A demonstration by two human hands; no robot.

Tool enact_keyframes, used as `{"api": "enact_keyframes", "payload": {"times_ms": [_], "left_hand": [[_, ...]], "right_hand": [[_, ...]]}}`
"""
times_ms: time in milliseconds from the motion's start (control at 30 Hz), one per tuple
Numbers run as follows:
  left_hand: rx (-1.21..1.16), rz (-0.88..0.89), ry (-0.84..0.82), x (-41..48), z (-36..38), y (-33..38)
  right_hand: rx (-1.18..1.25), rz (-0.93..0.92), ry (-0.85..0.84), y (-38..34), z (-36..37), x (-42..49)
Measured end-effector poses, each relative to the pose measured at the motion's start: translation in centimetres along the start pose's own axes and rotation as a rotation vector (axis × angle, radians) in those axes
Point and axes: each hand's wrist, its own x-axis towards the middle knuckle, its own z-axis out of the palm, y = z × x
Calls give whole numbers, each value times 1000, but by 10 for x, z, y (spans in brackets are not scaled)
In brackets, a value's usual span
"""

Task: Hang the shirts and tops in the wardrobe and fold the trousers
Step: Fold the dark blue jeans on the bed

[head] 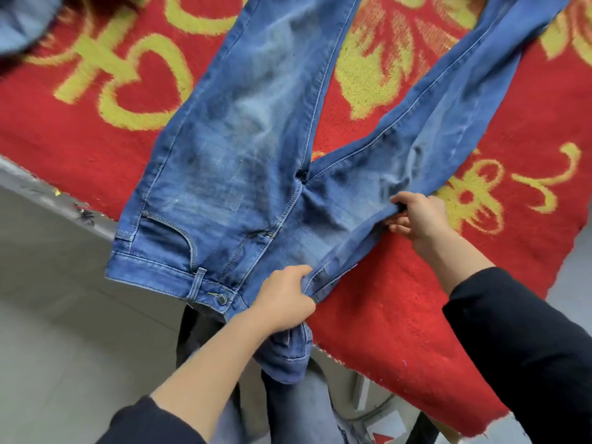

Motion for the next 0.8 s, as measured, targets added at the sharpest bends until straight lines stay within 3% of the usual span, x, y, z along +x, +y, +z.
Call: {"api": "enact_keyframes", "payload": {"times_ms": [133, 300, 367, 433, 500, 567, 633, 800], "left_hand": [[-465, 55, -154, -13, -76, -18], [-667, 46, -76, -19, -173, -64], [-648, -1, 7, -18, -203, -97], [-530, -79, 126, -15, -218, -134], [-408, -215, 275, -7, -222, -174], [-338, -317, 376, -1, -217, -207], [-309, -294, 363, 0, -212, -219], [-205, -260, 234, 1, -208, -206]], "right_hand": [[69, -195, 76, -56, 47, -22], [140, -470, 40, -125, 147, -60], [103, -519, -83, -135, 190, -69], [-5, -477, -314, -128, 234, -74], [-381, -477, -431, -107, 268, -72], [-867, -577, -419, -78, 288, -66], [-1100, -644, -416, -57, 294, -68], [-1057, -641, -391, -56, 296, -67]]}}
